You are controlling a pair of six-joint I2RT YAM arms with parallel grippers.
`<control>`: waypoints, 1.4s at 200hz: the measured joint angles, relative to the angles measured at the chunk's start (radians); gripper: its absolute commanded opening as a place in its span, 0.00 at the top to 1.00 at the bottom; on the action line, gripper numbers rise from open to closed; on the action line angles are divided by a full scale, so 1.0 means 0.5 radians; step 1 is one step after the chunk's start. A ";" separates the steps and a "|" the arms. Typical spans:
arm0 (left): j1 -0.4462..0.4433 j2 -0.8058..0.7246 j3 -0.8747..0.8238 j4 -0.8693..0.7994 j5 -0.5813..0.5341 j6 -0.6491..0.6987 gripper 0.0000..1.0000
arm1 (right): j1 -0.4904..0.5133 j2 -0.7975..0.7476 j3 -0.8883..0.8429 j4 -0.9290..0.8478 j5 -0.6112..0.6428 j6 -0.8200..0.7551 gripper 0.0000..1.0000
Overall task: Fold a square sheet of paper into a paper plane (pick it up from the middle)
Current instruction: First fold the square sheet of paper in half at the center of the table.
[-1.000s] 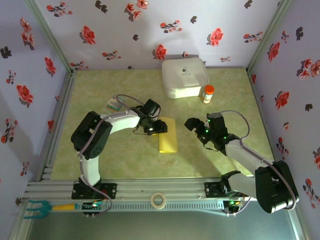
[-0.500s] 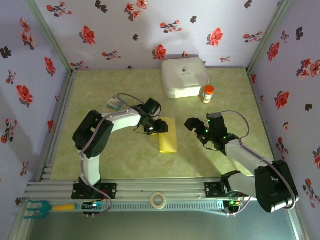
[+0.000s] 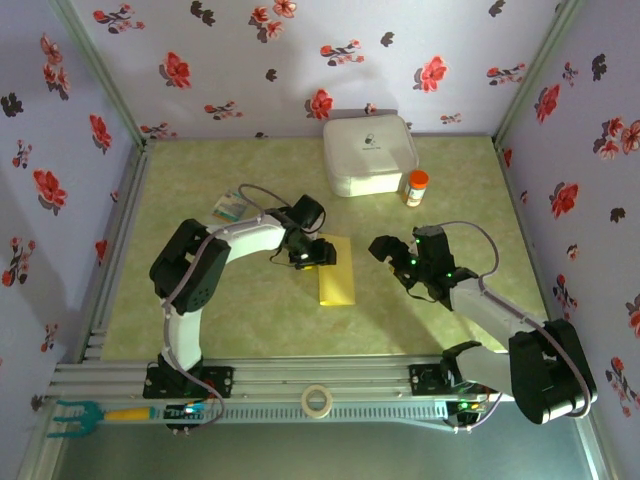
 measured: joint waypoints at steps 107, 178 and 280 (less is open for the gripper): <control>-0.017 0.031 0.052 -0.064 -0.047 0.008 0.46 | 0.000 0.001 0.000 0.000 0.000 0.010 0.10; -0.019 0.050 0.083 -0.098 -0.049 0.010 0.45 | 0.000 0.020 0.000 0.000 0.000 0.013 0.10; -0.031 0.067 0.116 -0.143 -0.079 0.051 0.46 | 0.000 0.048 0.000 0.000 -0.010 0.013 0.11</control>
